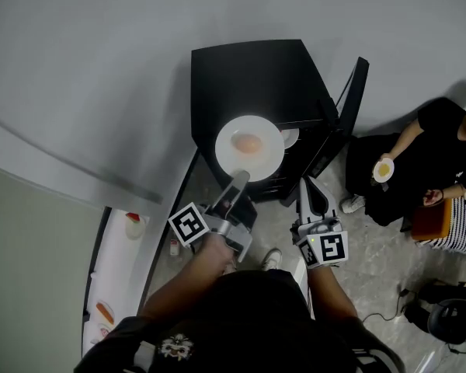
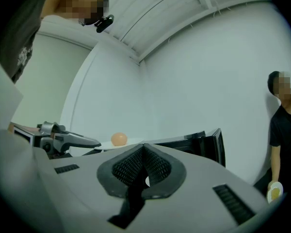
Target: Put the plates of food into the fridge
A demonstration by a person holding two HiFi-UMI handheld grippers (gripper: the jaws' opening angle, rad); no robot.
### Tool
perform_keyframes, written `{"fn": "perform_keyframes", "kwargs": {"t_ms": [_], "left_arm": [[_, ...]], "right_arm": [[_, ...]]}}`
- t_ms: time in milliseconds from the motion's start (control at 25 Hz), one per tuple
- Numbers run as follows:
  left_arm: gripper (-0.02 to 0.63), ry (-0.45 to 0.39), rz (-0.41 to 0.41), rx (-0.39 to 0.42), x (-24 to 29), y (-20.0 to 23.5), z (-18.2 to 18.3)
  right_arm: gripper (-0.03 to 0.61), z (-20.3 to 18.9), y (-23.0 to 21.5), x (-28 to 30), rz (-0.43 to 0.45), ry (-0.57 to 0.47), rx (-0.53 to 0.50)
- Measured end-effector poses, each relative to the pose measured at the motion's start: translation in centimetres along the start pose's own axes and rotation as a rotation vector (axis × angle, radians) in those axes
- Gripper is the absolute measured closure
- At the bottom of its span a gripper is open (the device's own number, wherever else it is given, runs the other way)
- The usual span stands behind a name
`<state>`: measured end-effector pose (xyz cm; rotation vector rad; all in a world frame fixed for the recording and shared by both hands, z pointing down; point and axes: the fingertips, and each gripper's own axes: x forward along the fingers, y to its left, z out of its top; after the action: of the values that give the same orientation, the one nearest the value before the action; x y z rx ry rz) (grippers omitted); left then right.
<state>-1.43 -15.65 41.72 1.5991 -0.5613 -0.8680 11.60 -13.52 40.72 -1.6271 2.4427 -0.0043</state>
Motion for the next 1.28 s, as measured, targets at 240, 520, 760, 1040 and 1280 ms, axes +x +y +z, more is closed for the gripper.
{"fn": "perform_keyframes", "kwargs": {"t_ms": [240,520,760,1040,1280], "left_arm": [[0.565,0.035,0.021,-0.038,-2.1,2.0,-1.8],[0.565,0.042,0.057,-0.038,-4.1,5.3,-2.5],[0.569,0.000,0.093,-0.049,-4.7,8.9,-1.0],[0.571,-0.040,0.119,-0.014,-3.2,12.2,1.5],[0.572,-0.082,0.137,-0.034,-1.6,14.6,3.0]], "right_arm": [[0.554,-0.9,-0.7,0.0,-0.010,0.017,-0.025],[0.554,-2.2,0.4,-0.5,-0.003,0.043,-0.020],[0.554,-3.3,1.0,-0.7,0.005,0.068,-0.018],[0.554,-4.4,0.8,-1.1,0.016,0.102,-0.017],[0.554,-5.2,0.1,-1.2,0.021,0.127,-0.013]]}}
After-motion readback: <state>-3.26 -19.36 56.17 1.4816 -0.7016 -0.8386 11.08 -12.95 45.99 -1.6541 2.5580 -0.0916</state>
